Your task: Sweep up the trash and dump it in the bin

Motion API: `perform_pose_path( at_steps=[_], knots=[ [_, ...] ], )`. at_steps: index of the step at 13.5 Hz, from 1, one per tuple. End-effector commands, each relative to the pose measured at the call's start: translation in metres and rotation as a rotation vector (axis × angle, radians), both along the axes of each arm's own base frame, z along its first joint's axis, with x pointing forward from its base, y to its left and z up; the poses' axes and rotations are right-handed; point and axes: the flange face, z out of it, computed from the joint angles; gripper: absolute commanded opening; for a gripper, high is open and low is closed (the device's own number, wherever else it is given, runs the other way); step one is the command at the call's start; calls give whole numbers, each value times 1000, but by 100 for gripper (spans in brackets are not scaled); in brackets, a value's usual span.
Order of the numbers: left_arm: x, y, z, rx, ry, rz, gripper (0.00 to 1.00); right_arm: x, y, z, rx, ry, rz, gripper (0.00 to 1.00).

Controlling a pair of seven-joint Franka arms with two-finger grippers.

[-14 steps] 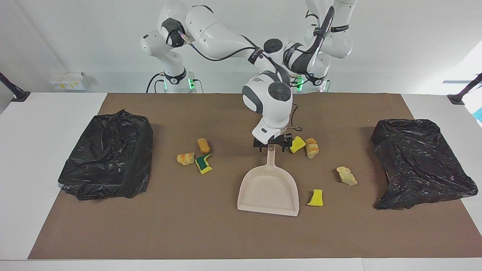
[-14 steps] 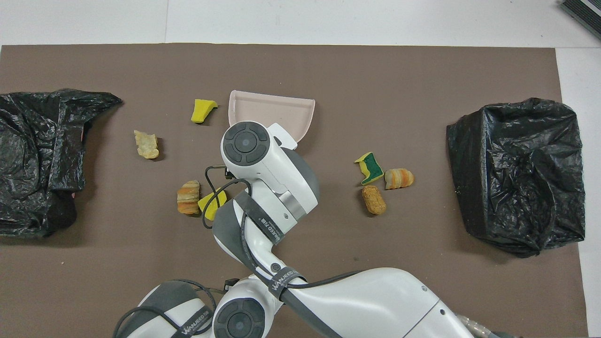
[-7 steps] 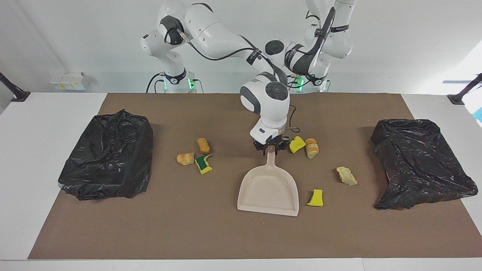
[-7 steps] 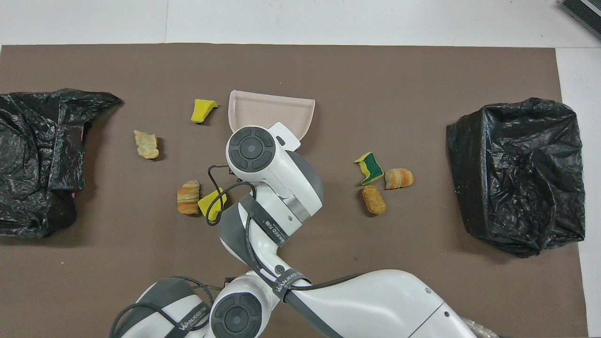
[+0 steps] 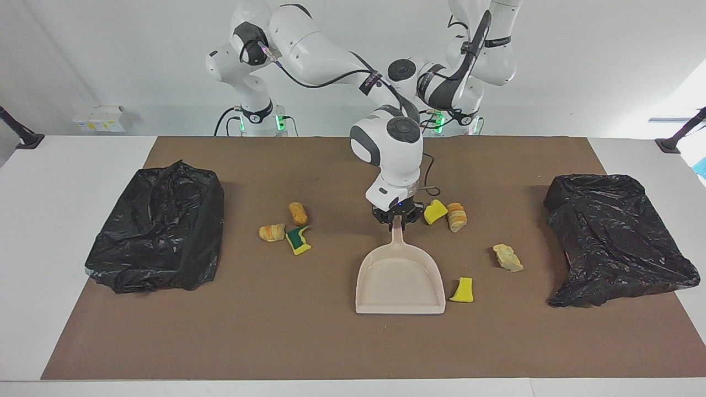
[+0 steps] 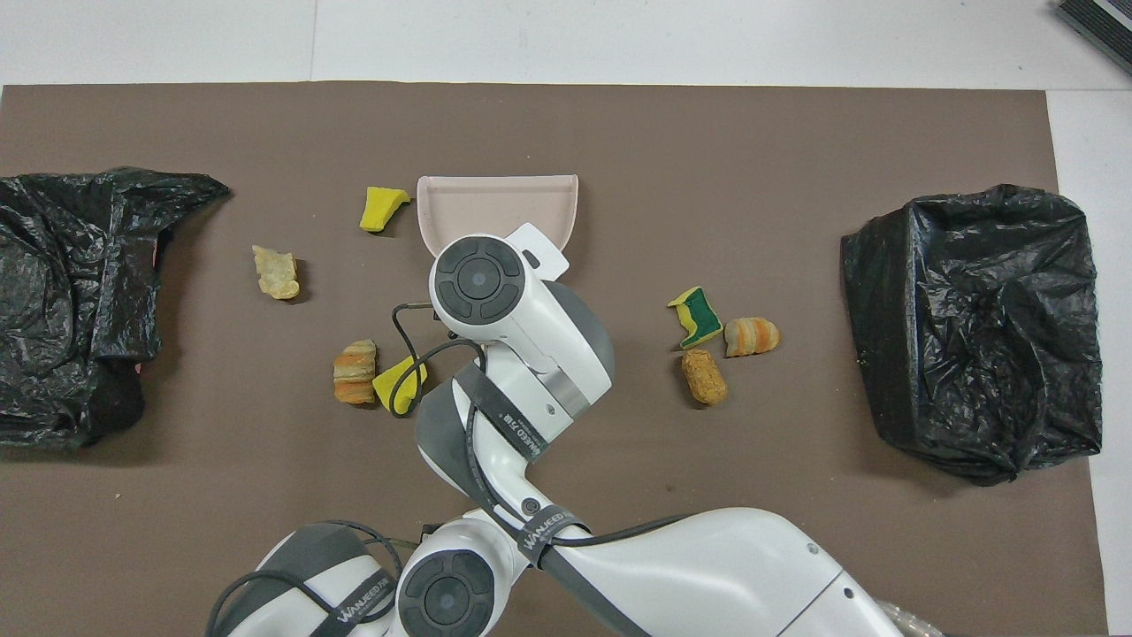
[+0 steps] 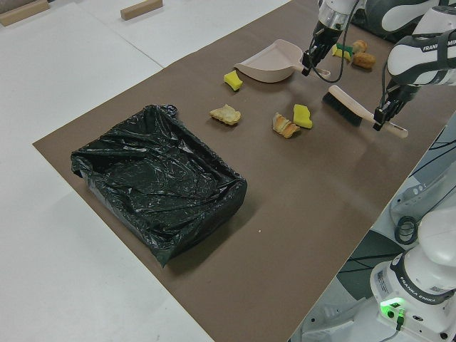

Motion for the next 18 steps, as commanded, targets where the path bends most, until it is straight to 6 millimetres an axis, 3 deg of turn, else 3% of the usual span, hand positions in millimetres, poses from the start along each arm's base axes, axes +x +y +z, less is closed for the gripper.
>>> perform_pose_path(
  at_steps=[1,4,9,14,18],
  knots=[
    [-2,5,-1,34,39,7,0,1,-17,26,-6,-31,2,0],
    [-6,11,7,59,60,-1,0,6,-34,38,-74,-38,130,0],
    [27,55,32,64,47,52,0,30,-72,39,-139,-45,528,0],
    [92,116,87,46,80,13,0,57,-116,37,-179,-42,897,0],
    [150,176,105,43,80,10,0,63,-141,38,-196,6,1101,0]
  ],
)
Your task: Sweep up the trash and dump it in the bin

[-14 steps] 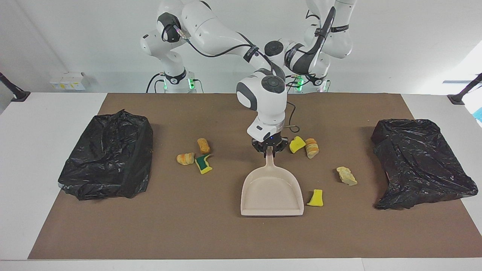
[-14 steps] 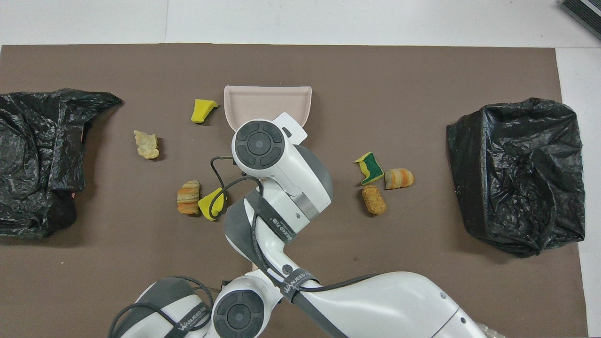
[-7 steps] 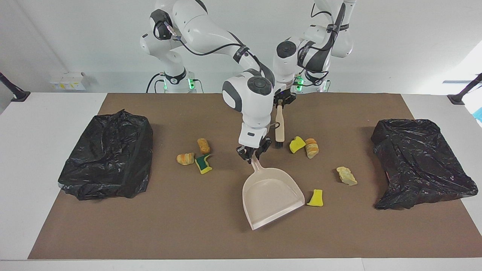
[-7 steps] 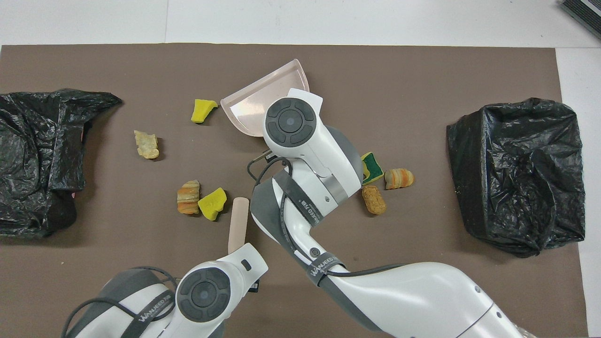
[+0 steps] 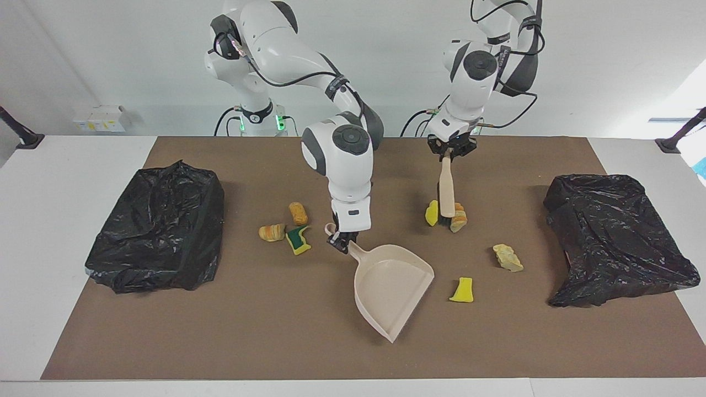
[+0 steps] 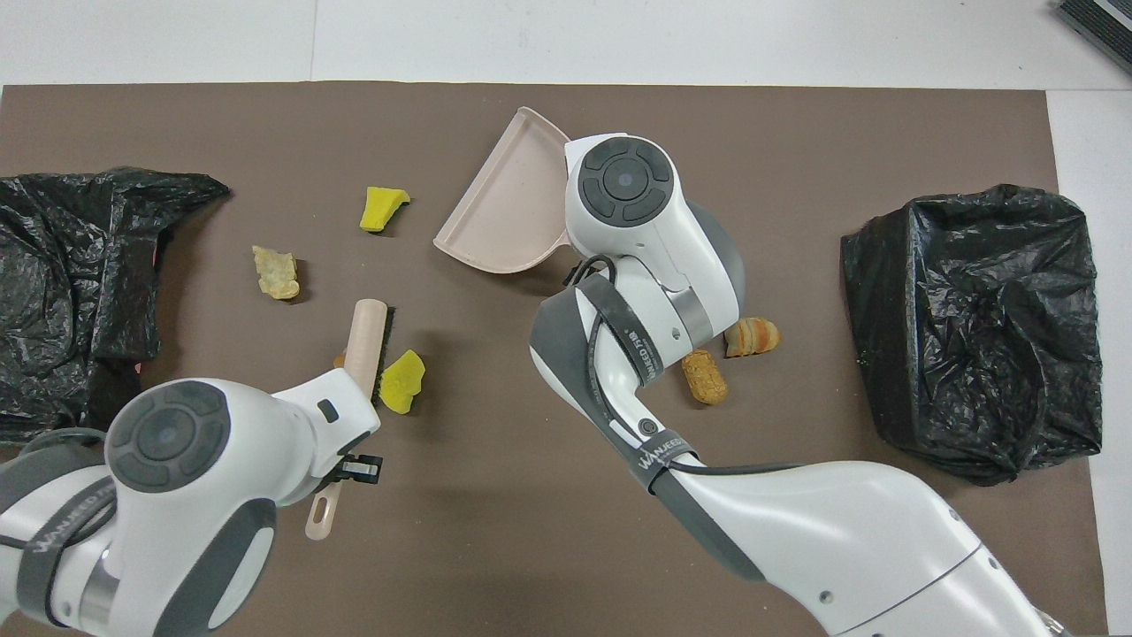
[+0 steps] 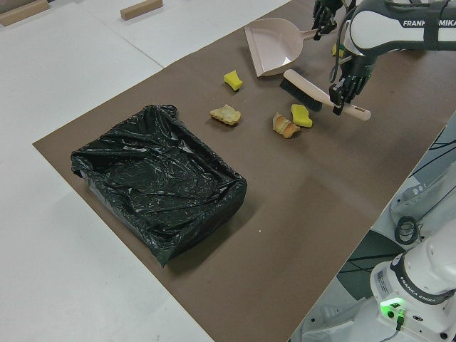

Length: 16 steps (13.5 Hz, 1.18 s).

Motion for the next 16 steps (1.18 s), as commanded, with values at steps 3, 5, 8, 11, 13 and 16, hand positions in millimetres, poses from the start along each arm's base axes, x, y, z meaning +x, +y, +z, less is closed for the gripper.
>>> perform_pose_path(
  at_steps=[3,5,8,11,13,16],
  knots=[
    [61,75,7,38,-5,-25,0,-9,-27,8,-51,120,267,0],
    [84,118,10,26,-8,-35,0,-10,-30,7,-60,140,379,0],
    [103,153,-9,44,-21,-49,0,-12,-29,5,-64,147,463,0],
    [123,179,-43,65,-31,-31,0,-20,-31,-1,-40,170,525,0],
    [133,184,-59,52,-38,0,0,-25,-30,-3,-19,170,539,0],
    [149,163,-83,45,-49,71,0,-29,-22,-7,-18,164,551,0]
  ],
)
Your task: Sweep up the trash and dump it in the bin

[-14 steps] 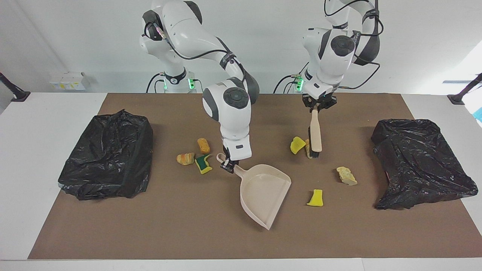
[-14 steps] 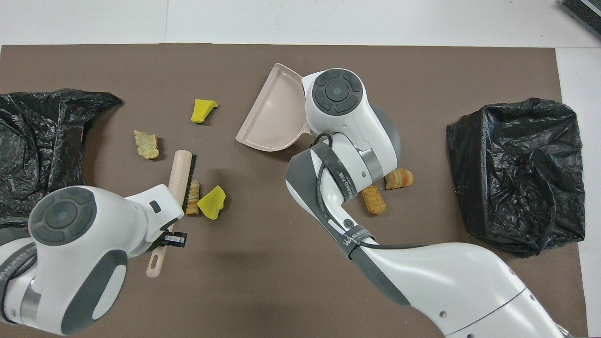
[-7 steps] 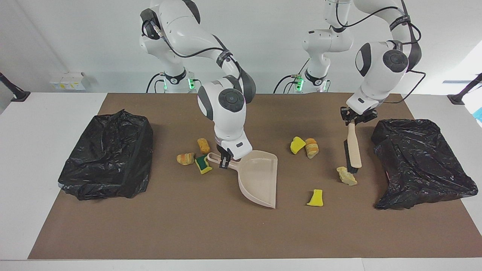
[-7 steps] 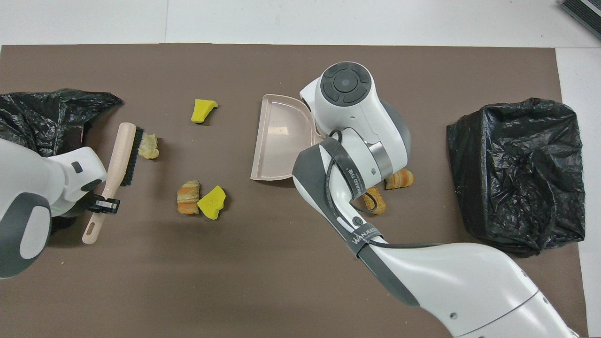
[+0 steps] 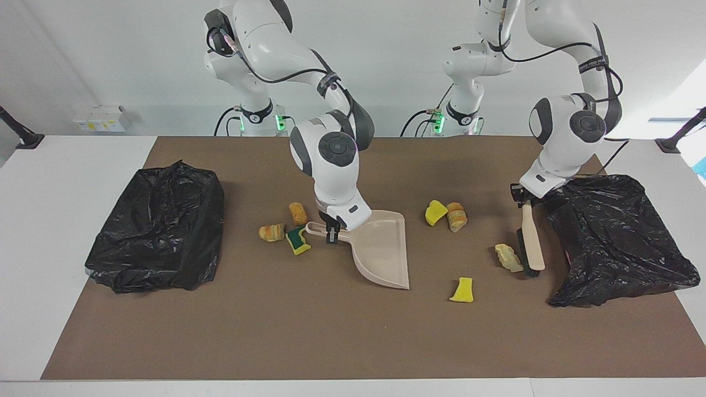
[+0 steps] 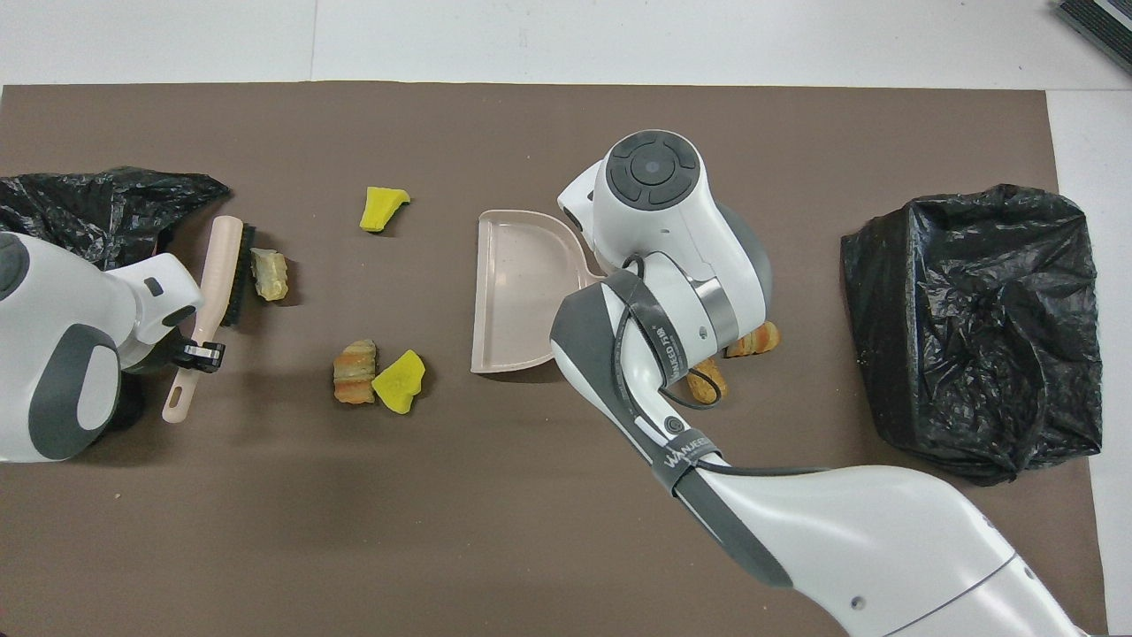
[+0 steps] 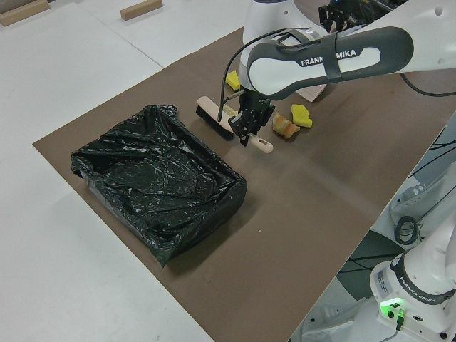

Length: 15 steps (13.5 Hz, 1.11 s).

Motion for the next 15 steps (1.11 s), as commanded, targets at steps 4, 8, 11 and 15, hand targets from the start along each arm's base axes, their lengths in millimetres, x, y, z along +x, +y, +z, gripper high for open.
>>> perform_pose_path(
  at_steps=[4,8,11,15],
  knots=[
    [7,-76,-9,-19,-13,-55,0,-12,1,-6,36,-8,26,0],
    [-7,-128,-7,-23,15,-151,0,-11,1,-5,36,-10,23,0],
    [-28,-173,-3,-7,73,-246,0,-11,1,-5,36,-10,24,0],
    [-48,-221,20,21,142,-338,0,-11,1,-5,36,-10,24,0]
  ],
)
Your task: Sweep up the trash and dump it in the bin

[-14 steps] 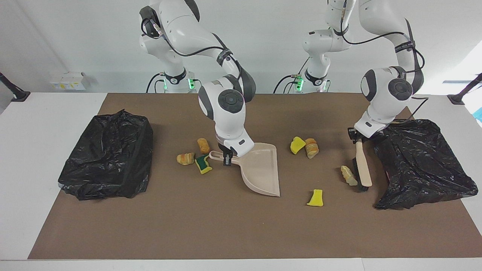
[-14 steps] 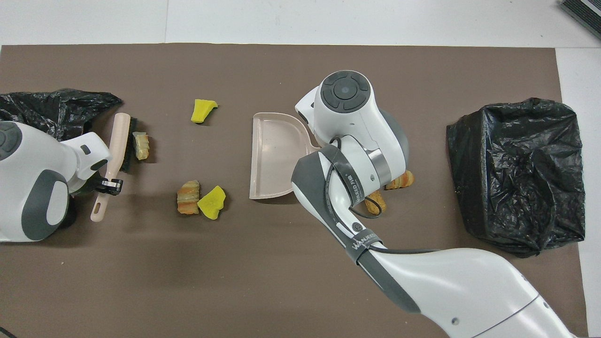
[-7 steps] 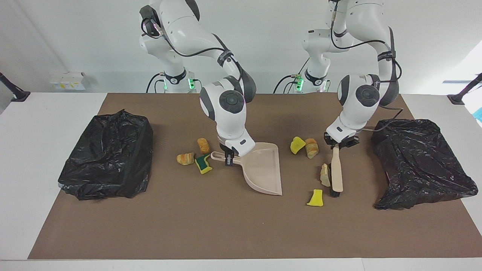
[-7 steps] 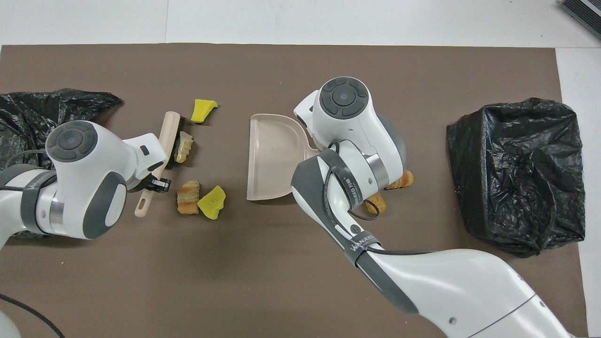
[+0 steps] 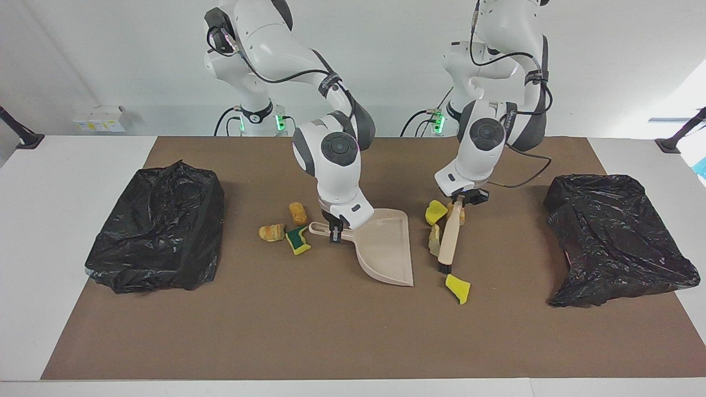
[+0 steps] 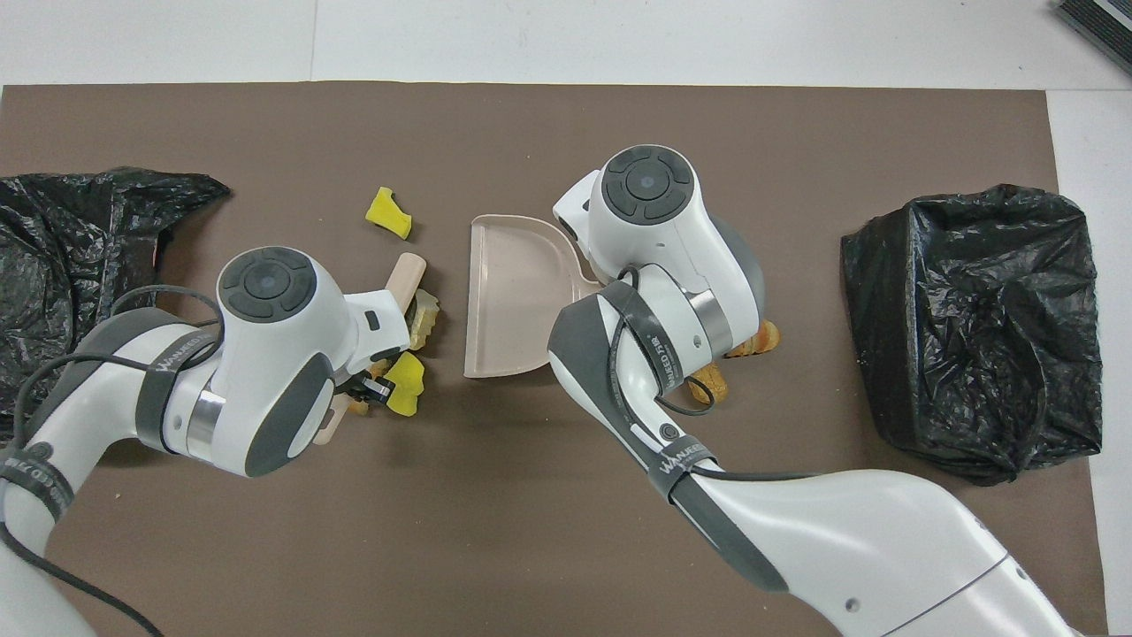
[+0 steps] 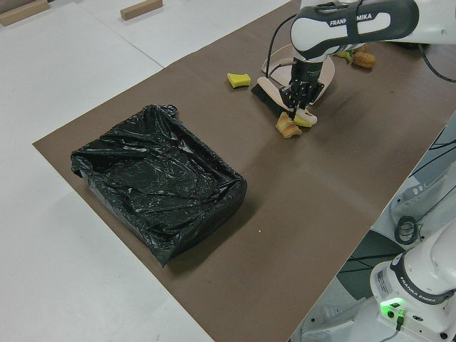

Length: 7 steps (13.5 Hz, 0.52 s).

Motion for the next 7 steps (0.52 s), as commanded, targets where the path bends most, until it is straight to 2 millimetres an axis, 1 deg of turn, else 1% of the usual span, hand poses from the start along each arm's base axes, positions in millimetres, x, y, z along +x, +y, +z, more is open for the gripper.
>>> perform_pose_path(
  at_steps=[1,3,4,5,6,7],
  knots=[
    [1,-13,31,4,20,-20,0,-7,-2,4,25,-2,17,0],
    [17,-7,62,-2,-2,5,0,-7,-2,4,26,-2,18,0],
    [27,1,72,-10,-22,27,0,-7,-2,4,26,-2,18,0],
    [38,15,74,-17,-39,58,0,-7,-1,4,27,-3,18,0],
    [46,24,73,-22,-62,71,0,-7,-2,4,26,-2,17,0],
    [61,50,70,-27,-92,108,0,-7,-2,4,26,-2,17,0]
  ],
)
